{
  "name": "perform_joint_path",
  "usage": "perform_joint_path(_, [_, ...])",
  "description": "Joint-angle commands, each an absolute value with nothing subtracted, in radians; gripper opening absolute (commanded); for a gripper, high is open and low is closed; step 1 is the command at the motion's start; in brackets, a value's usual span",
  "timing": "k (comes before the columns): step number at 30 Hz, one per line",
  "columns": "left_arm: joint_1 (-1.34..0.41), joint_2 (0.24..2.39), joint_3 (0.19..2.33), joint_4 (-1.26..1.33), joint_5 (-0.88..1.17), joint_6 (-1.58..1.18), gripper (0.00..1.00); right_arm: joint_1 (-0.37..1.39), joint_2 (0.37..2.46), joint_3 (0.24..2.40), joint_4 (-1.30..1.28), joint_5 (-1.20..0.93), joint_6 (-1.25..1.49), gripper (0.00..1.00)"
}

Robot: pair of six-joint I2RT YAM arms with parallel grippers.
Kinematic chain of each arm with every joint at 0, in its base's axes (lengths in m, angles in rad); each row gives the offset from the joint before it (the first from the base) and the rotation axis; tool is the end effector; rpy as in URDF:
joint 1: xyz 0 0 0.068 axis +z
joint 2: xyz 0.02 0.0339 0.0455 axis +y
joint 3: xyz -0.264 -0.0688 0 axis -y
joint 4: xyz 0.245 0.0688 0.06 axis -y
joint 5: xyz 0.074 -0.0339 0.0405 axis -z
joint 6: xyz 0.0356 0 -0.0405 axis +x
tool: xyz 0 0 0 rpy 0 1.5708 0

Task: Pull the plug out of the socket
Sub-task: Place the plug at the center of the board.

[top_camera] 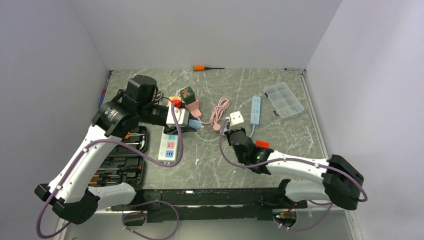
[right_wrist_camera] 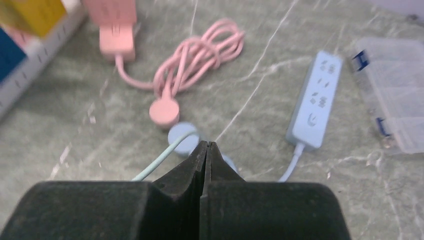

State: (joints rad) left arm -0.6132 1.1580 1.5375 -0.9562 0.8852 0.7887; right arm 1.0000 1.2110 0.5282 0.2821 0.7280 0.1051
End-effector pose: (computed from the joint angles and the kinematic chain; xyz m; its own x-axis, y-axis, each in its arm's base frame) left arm 0.1480 -0.1378 0.4492 0.3207 0.3236 -0.8902 0.9471 -0.1209 0.2972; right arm 0.1537 0.1955 0.2133 -0.2408 -0.2300 -0.9429 -0.2734 0.9482 -0.1615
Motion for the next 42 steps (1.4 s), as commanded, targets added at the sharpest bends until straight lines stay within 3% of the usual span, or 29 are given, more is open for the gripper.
perform_joint_path(1, [-0.618, 1.138, 1.566, -0.95, 0.905, 0.791, 0.0, 0.985, 1.027, 0.633, 0.355, 0.886, 0.078, 0.0])
perform_joint_path(7, [-0.628, 1.159, 1.595, -0.924, 0.908, 0.764, 0.0, 0.839, 0.732, 0.756, 0.234, 0.773, 0.14, 0.0])
perform_joint_path(11, [-0.633, 1.175, 1.625, -0.928, 0.916, 0.76, 0.0, 0.78, 0.745, 0.834, -0.005, 0.651, 0.166, 0.04])
perform_joint_path(12, [-0.633, 1.174, 1.626, -0.929, 0.914, 0.764, 0.0, 0.779, 0.757, 0.83, -0.062, 0.614, 0.187, 0.19])
perform_joint_path(14, [-0.632, 1.166, 1.621, -0.93, 0.906, 0.772, 0.0, 0.779, 0.757, 0.757, -0.104, 0.509, 0.251, 0.67])
perform_joint_path(15, [-0.633, 1.162, 1.62, -0.932, 0.902, 0.776, 0.0, 0.779, 0.743, 0.712, -0.105, 0.467, 0.287, 0.78])
perform_joint_path(17, [-0.633, 1.157, 1.619, -0.935, 0.899, 0.782, 0.0, 0.778, 0.714, 0.618, -0.075, 0.403, 0.348, 0.85])
perform_joint_path(22, [-0.633, 1.155, 1.622, -0.94, 0.899, 0.778, 0.0, 0.779, 0.69, 0.47, 0.029, 0.309, 0.368, 0.89])
perform_joint_path(35, [-0.634, 1.15, 1.611, -0.933, 0.9, 0.777, 0.0, 0.781, 1.04, 0.538, 0.182, 0.258, 0.201, 0.9])
perform_joint_path(38, [-0.635, 1.151, 1.615, -0.932, 0.899, 0.777, 0.0, 0.779, 1.117, 0.561, 0.239, 0.29, 0.203, 0.85])
perform_joint_path(42, [-0.636, 1.156, 1.622, -0.935, 0.899, 0.778, 0.0, 0.777, 1.218, 0.624, 0.251, 0.318, 0.212, 0.63])
